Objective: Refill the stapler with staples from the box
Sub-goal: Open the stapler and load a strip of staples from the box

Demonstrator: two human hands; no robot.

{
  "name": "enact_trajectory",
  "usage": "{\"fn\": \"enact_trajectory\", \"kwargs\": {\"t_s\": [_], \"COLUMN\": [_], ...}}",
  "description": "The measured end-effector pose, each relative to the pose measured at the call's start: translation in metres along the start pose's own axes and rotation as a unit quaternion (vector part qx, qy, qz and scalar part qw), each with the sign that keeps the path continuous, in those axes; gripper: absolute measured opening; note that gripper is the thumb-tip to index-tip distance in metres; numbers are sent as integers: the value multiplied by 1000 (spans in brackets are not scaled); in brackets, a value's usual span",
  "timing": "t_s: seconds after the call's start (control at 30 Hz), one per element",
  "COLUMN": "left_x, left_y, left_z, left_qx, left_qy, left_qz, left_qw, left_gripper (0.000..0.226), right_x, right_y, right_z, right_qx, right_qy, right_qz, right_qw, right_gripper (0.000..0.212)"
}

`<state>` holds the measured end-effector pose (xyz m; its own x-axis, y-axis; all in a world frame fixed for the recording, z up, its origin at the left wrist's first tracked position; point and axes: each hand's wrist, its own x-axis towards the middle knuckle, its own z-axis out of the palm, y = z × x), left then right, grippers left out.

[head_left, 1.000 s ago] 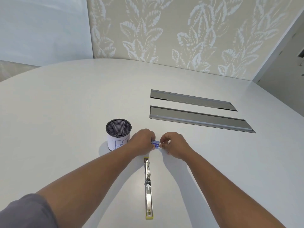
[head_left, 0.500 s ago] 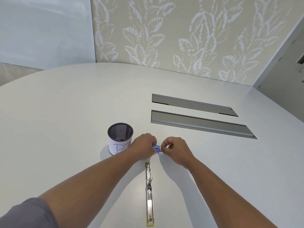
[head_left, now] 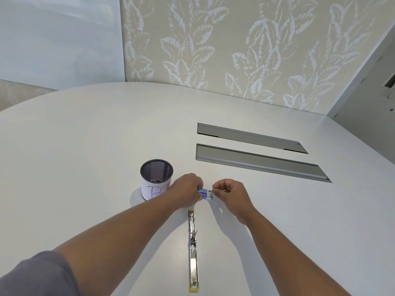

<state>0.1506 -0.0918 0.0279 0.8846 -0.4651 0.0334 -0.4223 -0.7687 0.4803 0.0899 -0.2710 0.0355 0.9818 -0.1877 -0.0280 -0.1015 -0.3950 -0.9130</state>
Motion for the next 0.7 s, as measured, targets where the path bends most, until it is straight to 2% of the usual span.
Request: {"fn": "enact_trajectory", "kwargs": {"t_s": [0.23, 0.47, 0.7], "left_x": [0, 1, 1], "left_y": [0, -2, -2], "left_z": [1, 1, 0], "left_qx": [-3, -9, -6], "left_qy": [4, 1, -4], "left_qz": [-2, 1, 2], "left_qw": [1000, 1000, 1000], "left_gripper": [25, 24, 24], "right_x": [11, 18, 18], "right_y": [-4, -5, -5], "right_z": [2, 3, 5], "right_qx": [-108, -127, -157], "right_qy": [-15, -43, -34], "right_qz": [-9, 2, -2], "right_qw": [994, 991, 987], "right_gripper": [12, 13, 14]}}
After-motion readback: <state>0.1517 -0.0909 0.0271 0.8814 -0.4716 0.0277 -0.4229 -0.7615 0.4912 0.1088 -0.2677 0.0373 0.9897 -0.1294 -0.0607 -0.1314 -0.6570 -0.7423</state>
